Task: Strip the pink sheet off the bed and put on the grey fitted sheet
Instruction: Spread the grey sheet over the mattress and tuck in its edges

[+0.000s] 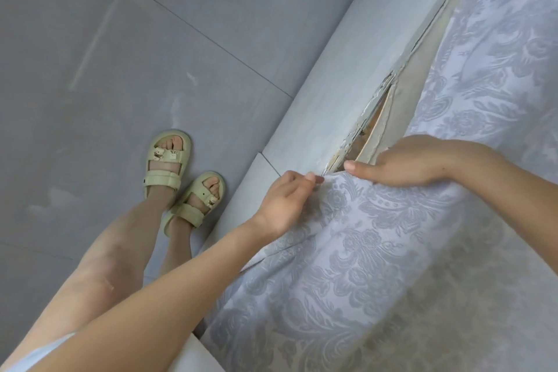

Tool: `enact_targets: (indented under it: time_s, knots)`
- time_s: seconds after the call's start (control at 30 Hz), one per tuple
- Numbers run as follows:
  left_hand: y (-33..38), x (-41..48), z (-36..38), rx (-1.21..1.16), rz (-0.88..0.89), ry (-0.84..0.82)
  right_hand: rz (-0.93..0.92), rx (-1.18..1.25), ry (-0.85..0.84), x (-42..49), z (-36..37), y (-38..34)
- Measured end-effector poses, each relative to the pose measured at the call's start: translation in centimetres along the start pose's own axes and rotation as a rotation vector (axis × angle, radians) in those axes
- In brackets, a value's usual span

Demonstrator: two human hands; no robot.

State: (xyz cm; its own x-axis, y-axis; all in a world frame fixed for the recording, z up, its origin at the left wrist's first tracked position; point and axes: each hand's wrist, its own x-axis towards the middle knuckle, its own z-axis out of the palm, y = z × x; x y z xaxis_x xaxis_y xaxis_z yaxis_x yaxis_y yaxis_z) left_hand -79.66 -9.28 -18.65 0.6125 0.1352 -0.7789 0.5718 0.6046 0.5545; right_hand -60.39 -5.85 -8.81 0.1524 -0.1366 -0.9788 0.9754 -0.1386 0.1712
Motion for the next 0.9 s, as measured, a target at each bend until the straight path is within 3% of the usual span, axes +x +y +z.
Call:
enact_targets:
  time_s: [0.1,0.2,0.27,0.4,0.57,0.6,0.77,0.9]
  knots:
    - [1.1,1.0,0.4,-0.067,-0.045,-0.201,0.038,0.034,0.01,1.1,-0.5,-0.5]
    - [1.1,0.8,2.4,-0.204,-0.234,-0.451,0.025,0.075,0.003,2.1,-0.8,-1.0]
    - [0.2,1.3,2.9,-0.363,-0.391,-0.525,0.028,0.139,-0.03,2.5,-1.2,-1.3]
    - [0.0,2.5,1.7,-0.413,-0.556,-0.432,0.025,0.197,-0.068,4.1,-2.0,-2.6]
    - [0.7,1.0,0.1,-0.51,-0.291,0.007,-0.009,0.296,-0.032,5.4,-2.3,-3.0]
    - [0.6,0.4,0.2,-0.543,-0.242,0.031,-0.02,0.313,0.0,5.4,-2.3,-2.7]
    - [0.0,-0.7,1.9,-0.473,-0.288,-0.149,-0.129,0.199,0.351,3.3,-0.8,-2.0]
    - [-0.3,0.8,1.3,-0.501,-0.331,-0.139,-0.247,-0.003,0.453,1.2,0.6,-1.3]
